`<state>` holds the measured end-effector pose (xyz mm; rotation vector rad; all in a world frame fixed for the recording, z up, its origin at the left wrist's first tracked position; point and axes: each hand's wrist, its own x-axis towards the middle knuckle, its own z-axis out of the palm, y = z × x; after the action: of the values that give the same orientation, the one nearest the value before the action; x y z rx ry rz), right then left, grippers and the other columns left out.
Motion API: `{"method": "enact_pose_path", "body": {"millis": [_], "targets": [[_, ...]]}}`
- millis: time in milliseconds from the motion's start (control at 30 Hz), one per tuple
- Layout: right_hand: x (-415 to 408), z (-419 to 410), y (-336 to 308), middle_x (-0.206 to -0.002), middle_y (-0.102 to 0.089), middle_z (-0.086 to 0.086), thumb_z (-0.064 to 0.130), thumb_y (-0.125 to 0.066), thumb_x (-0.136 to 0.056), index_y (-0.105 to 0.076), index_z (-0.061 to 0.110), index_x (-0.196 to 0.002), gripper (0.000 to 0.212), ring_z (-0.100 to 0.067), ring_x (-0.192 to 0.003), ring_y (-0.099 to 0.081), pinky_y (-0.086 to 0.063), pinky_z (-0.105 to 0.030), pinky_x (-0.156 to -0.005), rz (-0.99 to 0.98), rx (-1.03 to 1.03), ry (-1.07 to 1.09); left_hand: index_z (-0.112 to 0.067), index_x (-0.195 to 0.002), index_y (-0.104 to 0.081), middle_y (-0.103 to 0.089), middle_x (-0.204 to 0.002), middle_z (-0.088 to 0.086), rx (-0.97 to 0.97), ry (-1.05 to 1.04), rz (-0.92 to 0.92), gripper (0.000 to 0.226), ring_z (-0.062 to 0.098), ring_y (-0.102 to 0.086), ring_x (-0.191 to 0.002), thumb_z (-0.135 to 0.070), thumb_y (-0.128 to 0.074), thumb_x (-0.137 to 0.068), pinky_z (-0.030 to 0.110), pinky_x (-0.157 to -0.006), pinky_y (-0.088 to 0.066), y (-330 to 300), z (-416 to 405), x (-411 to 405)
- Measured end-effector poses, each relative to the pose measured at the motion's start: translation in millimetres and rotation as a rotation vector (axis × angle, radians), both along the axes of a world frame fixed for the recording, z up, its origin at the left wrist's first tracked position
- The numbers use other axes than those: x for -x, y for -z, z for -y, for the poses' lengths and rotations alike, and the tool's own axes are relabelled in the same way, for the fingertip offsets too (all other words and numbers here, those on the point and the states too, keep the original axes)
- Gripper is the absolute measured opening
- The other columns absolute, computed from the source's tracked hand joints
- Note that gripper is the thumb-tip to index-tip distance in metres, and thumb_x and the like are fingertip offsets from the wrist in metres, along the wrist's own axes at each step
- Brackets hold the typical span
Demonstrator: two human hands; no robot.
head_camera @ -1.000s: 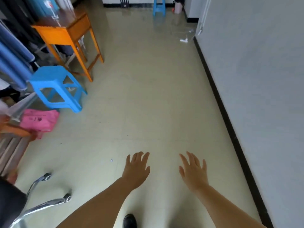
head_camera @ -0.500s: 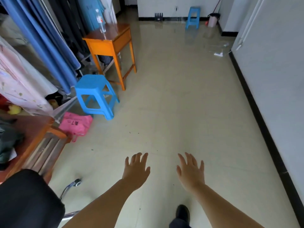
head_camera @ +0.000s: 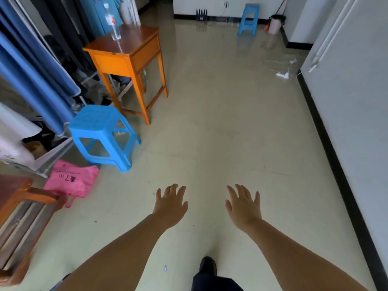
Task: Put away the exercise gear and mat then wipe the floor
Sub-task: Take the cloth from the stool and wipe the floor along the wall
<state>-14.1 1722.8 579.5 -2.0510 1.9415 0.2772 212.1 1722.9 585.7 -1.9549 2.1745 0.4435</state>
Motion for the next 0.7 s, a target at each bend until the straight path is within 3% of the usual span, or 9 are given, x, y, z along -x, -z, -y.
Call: {"method": "enact_pose_path", "body": {"millis": [367,700], "targets": [[-80.7,250.0,20.0,-0.159,-0.010,-0.004,0.039,-0.021,-0.102,-0.010,0.026,-0.151,0.052,-0.019,-0.147,-0.006,-0.004,-0.056,-0.115,-0.044,-0.073,-0.123,-0.024,-0.148,-0.018,-0.021,-0.152,0.003,-0.084,-0.147,-0.006,0.053,0.021,-0.025,-0.139,-0.040,-0.031,-0.099,0.046,-0.116,-0.012,28.4,227.7,-87.8],[-160.2,489.7,-0.7,-0.159,-0.011,-0.002,0.040,-0.022,-0.101,-0.010,0.027,-0.151,0.053,-0.019,-0.147,-0.008,-0.007,-0.054,-0.116,0.040,-0.059,0.065,-0.023,-0.147,-0.021,-0.024,-0.150,0.004,-0.051,-0.061,0.022,0.052,0.022,-0.028,-0.137,-0.039,-0.032,-0.099,0.046,-0.115,-0.015,3.1,499.0,-156.3]]}}
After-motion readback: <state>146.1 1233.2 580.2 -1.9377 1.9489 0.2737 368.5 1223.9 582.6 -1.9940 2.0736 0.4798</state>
